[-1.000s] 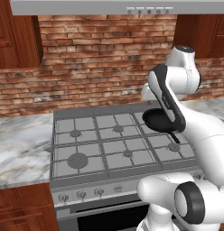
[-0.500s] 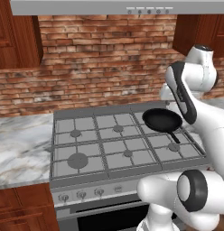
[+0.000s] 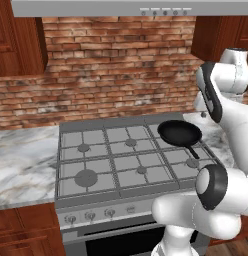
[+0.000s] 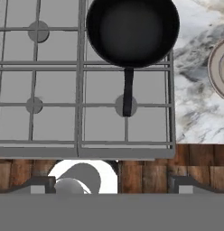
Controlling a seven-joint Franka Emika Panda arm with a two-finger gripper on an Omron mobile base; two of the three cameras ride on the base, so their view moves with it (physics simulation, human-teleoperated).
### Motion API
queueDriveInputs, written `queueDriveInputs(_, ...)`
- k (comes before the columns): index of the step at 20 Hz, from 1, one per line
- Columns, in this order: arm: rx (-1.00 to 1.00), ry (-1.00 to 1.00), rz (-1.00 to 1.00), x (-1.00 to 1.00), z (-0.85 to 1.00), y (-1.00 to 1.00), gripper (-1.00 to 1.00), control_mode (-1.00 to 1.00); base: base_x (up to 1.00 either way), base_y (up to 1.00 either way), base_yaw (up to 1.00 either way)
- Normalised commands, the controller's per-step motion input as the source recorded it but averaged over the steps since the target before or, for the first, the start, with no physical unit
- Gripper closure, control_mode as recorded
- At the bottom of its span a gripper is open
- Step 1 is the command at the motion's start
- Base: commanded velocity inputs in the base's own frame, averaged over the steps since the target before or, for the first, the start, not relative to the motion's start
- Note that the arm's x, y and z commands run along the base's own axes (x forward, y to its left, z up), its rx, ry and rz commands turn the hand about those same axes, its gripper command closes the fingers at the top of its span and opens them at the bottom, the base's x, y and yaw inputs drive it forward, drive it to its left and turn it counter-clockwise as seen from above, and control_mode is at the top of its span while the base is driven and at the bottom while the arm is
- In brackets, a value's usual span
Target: Pick up the butter stick and place it in the pan. Then turn on the burner for the pan.
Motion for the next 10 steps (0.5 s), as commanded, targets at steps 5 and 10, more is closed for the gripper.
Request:
queueDriveInputs(5, -0.04, 0.02, 0.04, 0.00, -0.24, -0.61, -1.00, -1.00, 0.00, 0.00, 0.00)
queueDriveInputs(10, -0.03, 0.00, 0.06, 0.00, -0.32, -0.53, -1.00, -1.00, 0.00, 0.00, 0.00)
